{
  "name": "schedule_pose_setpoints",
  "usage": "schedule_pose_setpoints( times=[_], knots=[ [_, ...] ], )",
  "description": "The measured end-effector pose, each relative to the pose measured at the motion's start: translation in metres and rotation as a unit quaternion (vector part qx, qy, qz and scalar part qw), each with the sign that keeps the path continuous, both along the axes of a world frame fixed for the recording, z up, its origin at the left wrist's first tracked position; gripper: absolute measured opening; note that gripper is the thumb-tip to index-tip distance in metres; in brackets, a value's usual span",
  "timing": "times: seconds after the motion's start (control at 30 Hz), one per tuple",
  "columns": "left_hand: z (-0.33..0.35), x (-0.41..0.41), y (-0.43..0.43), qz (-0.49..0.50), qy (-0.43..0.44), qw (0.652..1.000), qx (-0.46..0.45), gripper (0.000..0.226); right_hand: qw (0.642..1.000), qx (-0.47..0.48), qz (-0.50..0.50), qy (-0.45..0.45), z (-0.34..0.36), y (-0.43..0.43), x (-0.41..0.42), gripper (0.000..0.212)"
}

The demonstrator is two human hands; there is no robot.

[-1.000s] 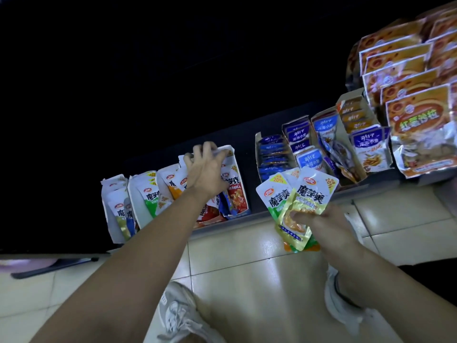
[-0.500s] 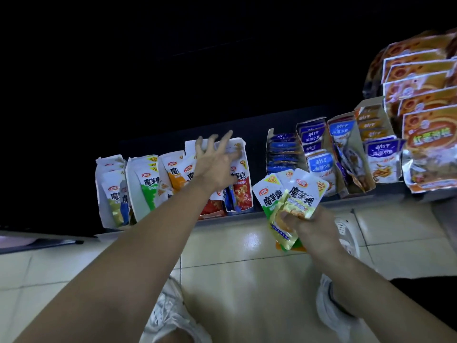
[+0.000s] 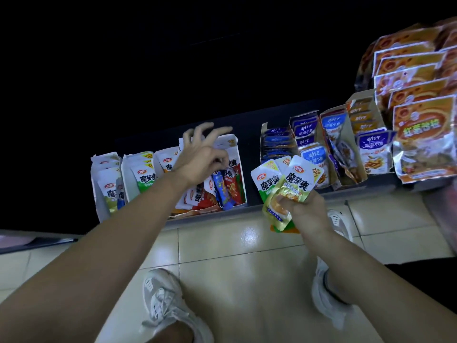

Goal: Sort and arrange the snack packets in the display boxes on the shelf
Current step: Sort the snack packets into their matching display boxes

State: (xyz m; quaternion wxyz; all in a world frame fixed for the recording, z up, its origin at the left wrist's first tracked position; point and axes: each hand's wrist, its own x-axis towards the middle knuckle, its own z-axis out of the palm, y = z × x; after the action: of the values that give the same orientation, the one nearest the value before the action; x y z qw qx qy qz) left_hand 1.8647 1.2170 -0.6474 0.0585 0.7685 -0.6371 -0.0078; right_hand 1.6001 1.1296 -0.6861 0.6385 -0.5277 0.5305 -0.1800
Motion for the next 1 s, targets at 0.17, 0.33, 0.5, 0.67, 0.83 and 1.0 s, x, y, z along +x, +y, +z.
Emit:
schedule_pose_setpoints(
  times=[0.17, 0.33, 0.5, 0.67, 0.83, 1.0],
  knots=[
    [0.023, 0.008, 0.025, -0.094, 0.073, 0.993, -0.005, 0.01, 0.999, 0.021, -0.015, -0.027, 0.001, -0.003, 0.004, 0.028],
    [0.025, -0.003, 0.05, -0.019, 0.133, 0.99, -0.041, 0.014, 0.998, 0.034, -0.011, -0.059, 0.006, 0.001, 0.007, 0.027],
    [0.042, -0.025, 0.046, 0.077, 0.305, 0.946, -0.084, 0.007, 0.997, 0.042, -0.01, -0.07, 0.01, -0.006, 0.008, 0.019],
    [0.051, -0.047, 0.036, 0.08, 0.443, 0.891, -0.065, 0.003, 0.992, 0.108, 0.0, -0.064, 0.023, -0.015, 0.008, 0.01],
    [0.032, -0.072, 0.023, 0.141, 0.452, 0.876, -0.087, 0.016, 0.956, 0.242, 0.109, -0.124, 0.04, -0.001, 0.006, 0.026],
    [0.017, -0.087, 0.017, 0.191, 0.432, 0.871, -0.133, 0.023, 0.966, 0.139, 0.196, -0.092, 0.041, 0.014, 0.001, 0.047]
  ],
)
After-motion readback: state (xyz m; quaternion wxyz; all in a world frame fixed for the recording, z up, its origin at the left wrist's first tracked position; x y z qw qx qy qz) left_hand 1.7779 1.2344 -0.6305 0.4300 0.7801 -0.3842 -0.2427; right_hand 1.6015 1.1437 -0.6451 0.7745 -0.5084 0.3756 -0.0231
